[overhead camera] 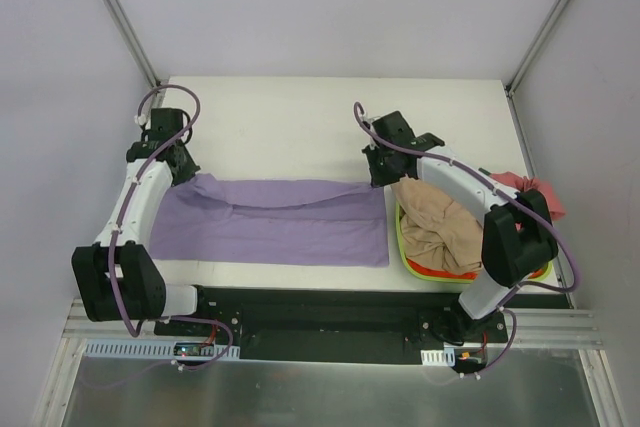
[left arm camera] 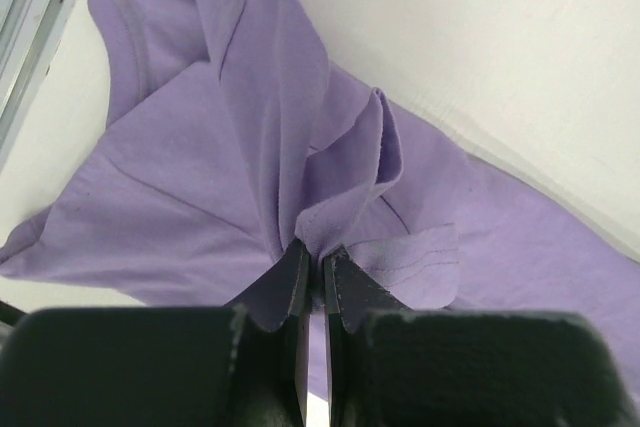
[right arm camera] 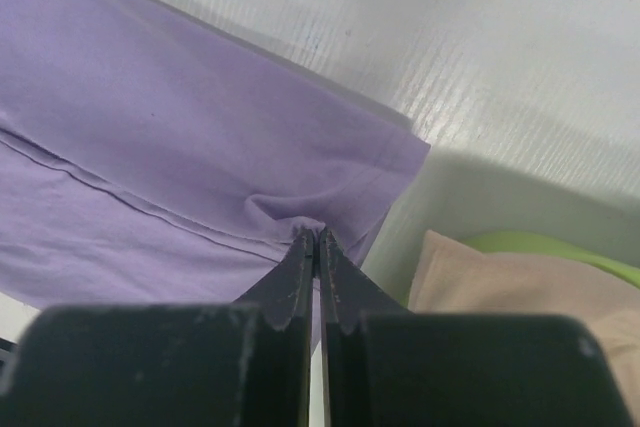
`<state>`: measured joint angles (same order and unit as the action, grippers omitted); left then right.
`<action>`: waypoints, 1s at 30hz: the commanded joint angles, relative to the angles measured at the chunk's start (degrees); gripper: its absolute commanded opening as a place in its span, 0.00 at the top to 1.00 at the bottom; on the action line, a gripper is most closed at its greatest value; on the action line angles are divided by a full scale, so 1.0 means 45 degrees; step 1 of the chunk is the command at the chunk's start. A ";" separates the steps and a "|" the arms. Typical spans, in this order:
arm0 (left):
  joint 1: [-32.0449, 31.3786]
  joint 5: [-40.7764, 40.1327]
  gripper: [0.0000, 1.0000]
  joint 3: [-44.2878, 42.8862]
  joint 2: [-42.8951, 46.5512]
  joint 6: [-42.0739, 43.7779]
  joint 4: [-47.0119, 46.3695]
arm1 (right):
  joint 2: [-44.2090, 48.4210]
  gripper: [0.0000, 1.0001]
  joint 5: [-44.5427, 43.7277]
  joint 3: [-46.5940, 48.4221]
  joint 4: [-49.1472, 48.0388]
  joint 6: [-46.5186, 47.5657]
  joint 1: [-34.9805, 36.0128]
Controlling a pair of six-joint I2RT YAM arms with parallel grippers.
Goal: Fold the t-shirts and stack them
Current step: Fold the other side of the tshirt into a rectangle
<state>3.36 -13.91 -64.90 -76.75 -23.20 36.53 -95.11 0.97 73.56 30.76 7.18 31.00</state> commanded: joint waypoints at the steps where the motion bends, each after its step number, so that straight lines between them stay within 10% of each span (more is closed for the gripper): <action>1: -0.0042 -0.0717 1.00 0.1042 0.0239 -0.0741 0.0124 | 0.0667 1.00 0.0252 -0.0525 0.0215 0.0240 0.0063; 8: -0.0023 -0.0815 0.96 0.2040 0.0044 -0.1348 0.0124 | 0.0335 0.91 0.0447 -0.0839 0.0176 0.0182 0.0063; 11: -0.0042 -0.0659 0.76 0.2060 0.0238 -0.1406 0.0124 | 0.0432 0.68 0.0468 -0.0819 0.0175 0.0182 0.0141; 18: -0.0042 -0.0347 0.35 0.1787 0.1408 -0.1602 0.0299 | 0.0861 0.46 0.0194 -0.0507 0.0351 0.0318 0.0278; 21: -0.0042 0.0179 0.01 0.1573 0.1937 -0.1680 0.0319 | 0.1096 0.31 0.0582 -0.0312 0.0312 0.0299 0.0356; 23: -0.0042 0.0764 0.01 0.1319 0.2036 -0.1738 0.0299 | 0.1194 0.04 0.0993 -0.0117 0.0234 0.0163 0.0492; 30: -0.0043 0.4358 0.01 0.0303 0.0361 -0.1622 -0.1065 | 0.0376 0.04 0.2594 0.0274 -0.0800 -0.0266 0.1254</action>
<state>3.36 -4.86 -60.55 -70.19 -30.50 35.92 -92.42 6.94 72.07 30.24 7.73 34.76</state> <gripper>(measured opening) 0.990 0.963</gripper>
